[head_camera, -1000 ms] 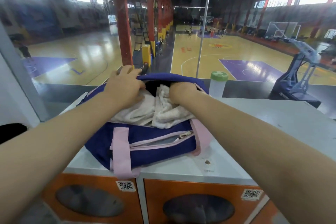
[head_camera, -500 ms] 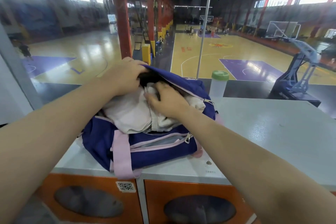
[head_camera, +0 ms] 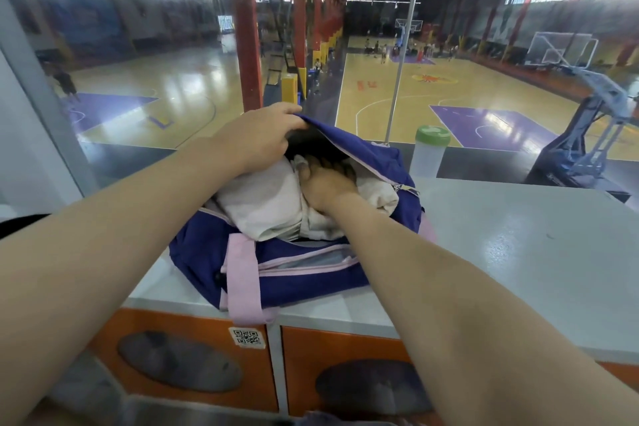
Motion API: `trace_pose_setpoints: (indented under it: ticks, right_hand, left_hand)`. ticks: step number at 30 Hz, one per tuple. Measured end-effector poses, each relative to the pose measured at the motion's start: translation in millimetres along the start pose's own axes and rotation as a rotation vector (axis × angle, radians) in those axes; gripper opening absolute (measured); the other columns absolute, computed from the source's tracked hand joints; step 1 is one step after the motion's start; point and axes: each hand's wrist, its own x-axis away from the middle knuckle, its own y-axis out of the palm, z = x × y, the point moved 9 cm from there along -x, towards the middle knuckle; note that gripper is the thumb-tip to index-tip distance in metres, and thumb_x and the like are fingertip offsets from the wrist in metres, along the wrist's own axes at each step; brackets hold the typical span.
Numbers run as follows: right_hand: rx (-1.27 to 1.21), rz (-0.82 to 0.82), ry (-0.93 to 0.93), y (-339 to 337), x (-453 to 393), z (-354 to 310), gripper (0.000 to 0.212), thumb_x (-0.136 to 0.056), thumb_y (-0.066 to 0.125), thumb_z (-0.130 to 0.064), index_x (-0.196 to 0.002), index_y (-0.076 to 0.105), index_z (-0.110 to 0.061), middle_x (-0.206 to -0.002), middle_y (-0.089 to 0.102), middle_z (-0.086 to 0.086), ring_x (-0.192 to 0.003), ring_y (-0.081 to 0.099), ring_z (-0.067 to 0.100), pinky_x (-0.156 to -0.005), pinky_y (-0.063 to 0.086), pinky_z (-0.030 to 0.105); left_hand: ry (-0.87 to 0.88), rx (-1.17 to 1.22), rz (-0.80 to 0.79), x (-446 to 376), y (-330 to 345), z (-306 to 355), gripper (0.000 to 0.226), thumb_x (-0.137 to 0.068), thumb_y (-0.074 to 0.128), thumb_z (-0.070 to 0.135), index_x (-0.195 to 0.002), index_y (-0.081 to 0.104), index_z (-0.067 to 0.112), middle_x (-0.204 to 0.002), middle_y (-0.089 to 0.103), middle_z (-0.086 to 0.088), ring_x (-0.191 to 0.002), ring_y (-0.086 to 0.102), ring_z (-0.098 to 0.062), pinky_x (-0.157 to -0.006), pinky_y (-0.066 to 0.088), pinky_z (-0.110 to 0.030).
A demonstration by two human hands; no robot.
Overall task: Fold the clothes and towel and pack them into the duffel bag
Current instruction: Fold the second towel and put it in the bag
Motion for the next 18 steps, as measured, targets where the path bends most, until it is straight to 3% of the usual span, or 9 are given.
trace_pose_setpoints:
  ticks: [3,5,8,10,13,16,18]
  right_hand:
    - [-0.32,0.078,-0.14,-26.5,20.6,-7.9,0.056,-0.099,0.022,-0.054,-0.143,0.039,-0.024,-0.145,0.048,0.008,-0.131,0.045,0.029,-0.111,0.033,0.043]
    - [-0.411,0.149,-0.207,-38.6,47.8,-10.0,0.044,-0.1,0.034,-0.043,-0.133,0.048,-0.018,-0.131,0.058,0.009,-0.118,0.055,0.027,-0.103,0.042,0.042]
    - [-0.271,0.255,-0.22,-52.0,83.7,0.6,0.021,-0.093,0.048,-0.013,-0.113,0.053,-0.009,-0.113,0.06,0.011,-0.102,0.056,0.025,-0.092,0.045,0.038]
    - [-0.126,0.244,-0.221,-56.6,101.0,13.0,0.011,-0.085,0.049,-0.005,-0.093,0.049,-0.013,-0.097,0.059,0.008,-0.088,0.054,0.024,-0.079,0.045,0.038]
    - [0.024,0.098,-0.281,-49.2,117.7,21.7,0.014,-0.078,0.047,-0.005,-0.081,0.054,-0.016,-0.088,0.064,0.007,-0.085,0.055,0.028,-0.071,0.041,0.034]
    - [0.236,0.063,-0.45,-45.1,130.9,15.5,0.021,-0.074,0.049,-0.009,-0.084,0.066,-0.014,-0.088,0.068,0.006,-0.087,0.055,0.029,-0.079,0.041,0.038]
    - [0.221,0.024,-0.465,-42.3,134.7,18.6,0.024,-0.079,0.05,-0.01,-0.095,0.067,-0.015,-0.098,0.069,0.006,-0.092,0.057,0.027,-0.083,0.043,0.038]
  left_hand:
    - [-0.011,0.061,-0.051,7.2,9.3,2.4,0.054,-0.088,0.046,0.0,-0.136,0.054,0.022,-0.155,0.031,-0.006,-0.138,0.037,-0.026,-0.112,0.032,-0.038]
    - [0.004,0.076,-0.049,15.9,15.1,6.9,0.054,-0.084,0.048,-0.001,-0.132,0.058,0.021,-0.154,0.032,-0.012,-0.138,0.036,-0.03,-0.113,0.031,-0.042]
    - [0.018,0.047,0.046,32.4,16.6,20.8,0.048,-0.08,0.056,0.004,-0.124,0.063,0.021,-0.152,0.035,-0.016,-0.137,0.033,-0.035,-0.111,0.031,-0.05]
    - [0.036,-0.029,0.191,48.0,10.2,41.0,0.037,-0.078,0.061,0.01,-0.113,0.067,0.02,-0.145,0.043,-0.013,-0.133,0.036,-0.034,-0.108,0.032,-0.05]
    - [0.129,-0.111,0.302,73.0,10.7,77.5,0.017,-0.08,0.054,0.023,-0.091,0.066,0.021,-0.108,0.057,-0.003,-0.104,0.05,-0.027,-0.086,0.038,-0.041]
    - [0.158,-0.114,0.161,92.4,38.7,89.7,0.026,-0.084,0.039,0.034,-0.084,0.062,0.023,-0.084,0.06,0.0,-0.08,0.056,-0.024,-0.068,0.037,-0.035]
    - [0.051,-0.11,0.034,107.0,57.9,81.2,0.027,-0.089,0.039,0.039,-0.093,0.06,0.022,-0.09,0.062,0.0,-0.085,0.058,-0.023,-0.066,0.038,-0.032]
